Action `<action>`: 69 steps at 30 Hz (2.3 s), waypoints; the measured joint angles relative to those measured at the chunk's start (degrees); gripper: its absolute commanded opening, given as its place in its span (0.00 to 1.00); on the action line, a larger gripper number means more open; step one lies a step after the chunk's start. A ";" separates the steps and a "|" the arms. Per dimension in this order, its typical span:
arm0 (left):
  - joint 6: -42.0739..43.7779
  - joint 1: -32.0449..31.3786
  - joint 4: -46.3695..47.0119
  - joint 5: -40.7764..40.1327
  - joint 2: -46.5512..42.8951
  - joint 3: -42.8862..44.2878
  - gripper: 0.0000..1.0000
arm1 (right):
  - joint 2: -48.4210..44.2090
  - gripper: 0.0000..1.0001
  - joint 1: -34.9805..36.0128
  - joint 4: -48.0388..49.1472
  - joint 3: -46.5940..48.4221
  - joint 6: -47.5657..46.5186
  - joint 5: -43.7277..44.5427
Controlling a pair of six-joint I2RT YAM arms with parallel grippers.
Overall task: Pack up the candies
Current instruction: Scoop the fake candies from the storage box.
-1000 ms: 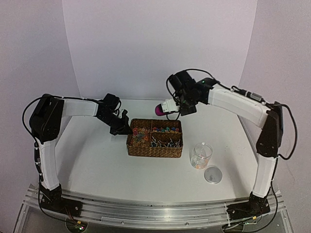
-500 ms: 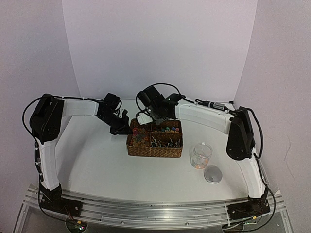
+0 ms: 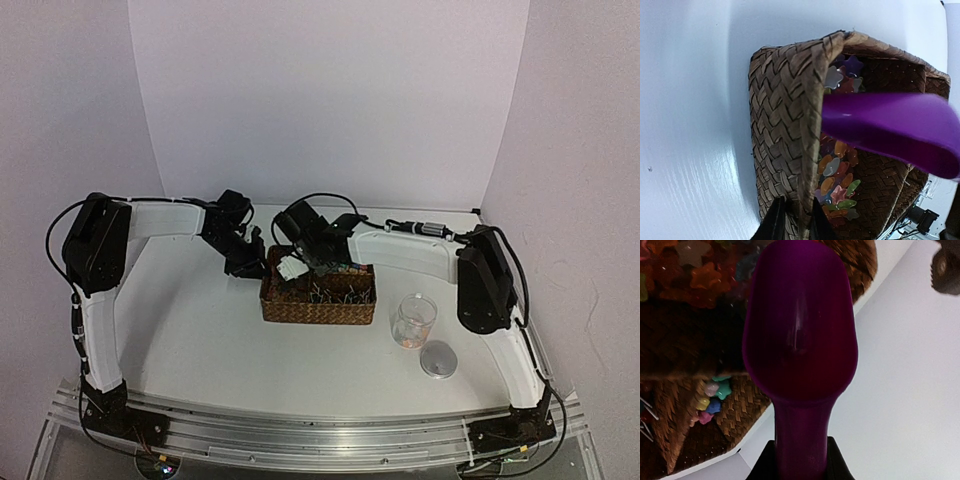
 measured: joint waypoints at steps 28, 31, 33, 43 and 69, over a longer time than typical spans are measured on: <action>0.83 -0.11 -1.33 -1.70 -0.13 0.73 0.00 | -2.80 0.00 0.83 -6.51 -2.19 -1.98 -14.04; 0.81 -0.11 -1.30 -1.68 -0.13 0.73 0.00 | -2.80 0.00 1.18 -8.18 -1.46 -2.67 -15.64; 0.78 -0.11 -1.30 -1.68 -0.13 0.73 0.00 | -2.80 0.00 1.33 -8.83 -1.31 -2.25 -16.81; 0.77 0.06 -1.31 -1.42 -0.13 0.73 0.00 | -1.25 0.00 -2.48 -15.86 1.54 11.45 -30.48; 0.25 0.00 -1.17 -0.97 -0.13 0.73 0.00 | -1.22 0.00 -7.82 -21.31 3.99 24.20 -42.38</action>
